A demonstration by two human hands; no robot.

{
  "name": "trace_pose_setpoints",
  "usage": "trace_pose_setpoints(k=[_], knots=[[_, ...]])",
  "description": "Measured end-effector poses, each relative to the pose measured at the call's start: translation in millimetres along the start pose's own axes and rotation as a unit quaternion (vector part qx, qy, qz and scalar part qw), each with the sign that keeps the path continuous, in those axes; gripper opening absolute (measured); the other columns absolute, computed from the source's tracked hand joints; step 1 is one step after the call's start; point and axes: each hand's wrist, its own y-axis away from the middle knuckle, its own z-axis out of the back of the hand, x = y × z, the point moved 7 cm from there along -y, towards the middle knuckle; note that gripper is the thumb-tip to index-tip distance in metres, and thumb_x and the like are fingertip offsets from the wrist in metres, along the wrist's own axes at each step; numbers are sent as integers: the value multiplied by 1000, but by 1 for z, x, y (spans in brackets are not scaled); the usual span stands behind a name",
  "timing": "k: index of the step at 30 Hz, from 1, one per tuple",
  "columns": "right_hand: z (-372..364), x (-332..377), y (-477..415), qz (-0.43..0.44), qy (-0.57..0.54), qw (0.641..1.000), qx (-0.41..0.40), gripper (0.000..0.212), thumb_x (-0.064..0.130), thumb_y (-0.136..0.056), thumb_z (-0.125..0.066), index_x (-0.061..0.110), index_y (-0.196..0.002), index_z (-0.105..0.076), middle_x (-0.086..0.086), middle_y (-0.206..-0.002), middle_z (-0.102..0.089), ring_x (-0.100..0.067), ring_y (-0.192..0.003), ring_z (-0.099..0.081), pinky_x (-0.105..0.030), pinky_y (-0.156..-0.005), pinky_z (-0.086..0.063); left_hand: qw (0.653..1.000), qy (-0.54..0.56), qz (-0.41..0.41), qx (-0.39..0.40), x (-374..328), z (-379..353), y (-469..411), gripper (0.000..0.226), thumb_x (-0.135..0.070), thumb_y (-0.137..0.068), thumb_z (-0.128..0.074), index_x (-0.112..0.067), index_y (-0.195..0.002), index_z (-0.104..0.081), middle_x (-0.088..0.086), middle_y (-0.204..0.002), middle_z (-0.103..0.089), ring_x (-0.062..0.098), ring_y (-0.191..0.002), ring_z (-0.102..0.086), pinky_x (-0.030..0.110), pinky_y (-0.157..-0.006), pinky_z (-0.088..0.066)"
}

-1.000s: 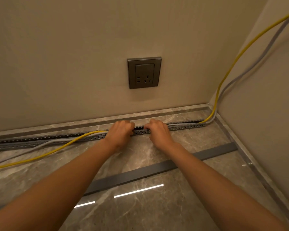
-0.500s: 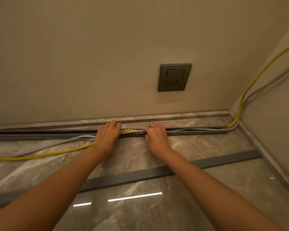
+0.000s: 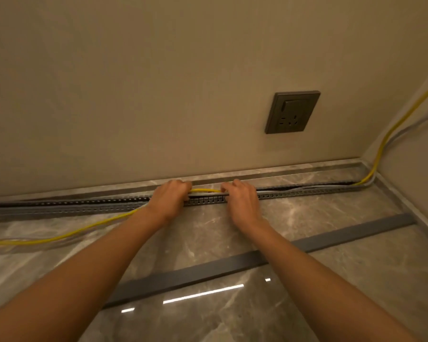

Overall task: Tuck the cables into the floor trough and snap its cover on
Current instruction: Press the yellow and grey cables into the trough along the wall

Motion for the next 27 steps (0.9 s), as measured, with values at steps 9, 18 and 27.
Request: trace_pose_setpoints(k=[9,18,27], knots=[[-1,-4,-4,-85,-14,996,17,24,-3,-87,-49,5,-101,-67,-21,-106,-60,-34,-106,-50,-36,-85,-41,988,157,4,16,18,3,-17,15,-17,-91,-56,-6,-101,-56,23,-110,-59,36,-102,-54,32,-69,-35],[-2,-7,-12,-63,-35,997,35,24,-4,-88,-50,-1,-102,-69,-22,-108,-59,-35,-101,-55,-35,-83,-44,987,151,12,-54,19,2,-9,24,-27,-90,-57,-7,-96,-67,18,-103,-65,36,-101,-58,40,-78,-46],[-6,-6,-4,-14,-58,998,38,15,-9,-83,-50,-5,-92,-62,-19,-107,-58,-30,-104,-50,-31,-86,-38,988,78,-72,-114,-23,8,-5,18,0,-66,-53,-2,-77,-67,21,-74,-62,35,-63,-63,33,-51,-49]])
